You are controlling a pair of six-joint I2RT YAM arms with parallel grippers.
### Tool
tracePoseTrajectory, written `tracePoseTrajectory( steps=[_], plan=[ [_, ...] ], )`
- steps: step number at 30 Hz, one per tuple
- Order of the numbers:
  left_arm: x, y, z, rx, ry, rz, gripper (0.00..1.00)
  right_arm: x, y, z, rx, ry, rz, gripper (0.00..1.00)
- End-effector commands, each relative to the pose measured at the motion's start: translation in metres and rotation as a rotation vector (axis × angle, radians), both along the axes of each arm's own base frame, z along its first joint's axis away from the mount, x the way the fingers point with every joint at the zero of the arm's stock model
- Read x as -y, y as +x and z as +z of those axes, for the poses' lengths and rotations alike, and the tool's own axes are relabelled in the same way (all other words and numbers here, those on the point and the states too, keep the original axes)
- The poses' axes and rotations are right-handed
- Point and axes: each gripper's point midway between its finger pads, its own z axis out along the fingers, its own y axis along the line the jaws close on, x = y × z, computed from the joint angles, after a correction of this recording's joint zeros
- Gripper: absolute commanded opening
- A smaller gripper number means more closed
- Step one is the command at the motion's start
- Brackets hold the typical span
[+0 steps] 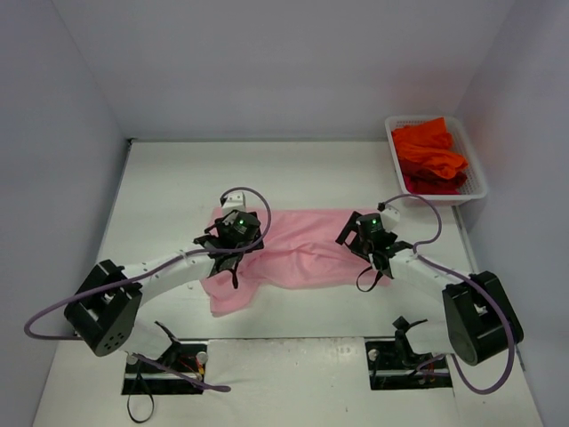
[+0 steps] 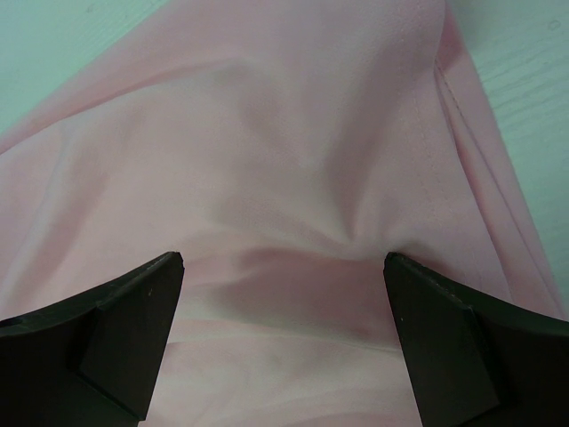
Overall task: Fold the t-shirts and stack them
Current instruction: Fold the tshirt
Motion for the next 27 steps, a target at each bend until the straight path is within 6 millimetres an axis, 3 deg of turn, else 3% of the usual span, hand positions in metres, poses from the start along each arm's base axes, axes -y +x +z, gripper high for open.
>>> tracePoseTrajectory(
  steps=[1, 6, 13, 17, 27],
  plan=[
    [0.020, 0.020, 0.032, 0.092, -0.069, -0.017, 0.55, 0.003, 0.005, 0.010, 0.045, 0.002, -0.041, 0.93],
    [0.028, 0.023, 0.016, 0.073, -0.086, -0.019, 0.55, 0.002, 0.004, 0.005, 0.022, 0.004, -0.055, 0.92],
    [0.035, 0.025, -0.028, -0.021, -0.054, -0.013, 0.55, 0.002, 0.005, 0.003, -0.005, -0.002, -0.064, 0.93],
    [0.036, 0.033, -0.035, -0.039, -0.058, -0.010, 0.55, 0.003, 0.006, 0.007, 0.005, 0.000, -0.072, 0.93],
    [0.005, 0.044, -0.043, -0.060, -0.062, 0.048, 0.55, 0.005, 0.006, 0.005, -0.009, -0.014, -0.080, 0.94]
  ],
)
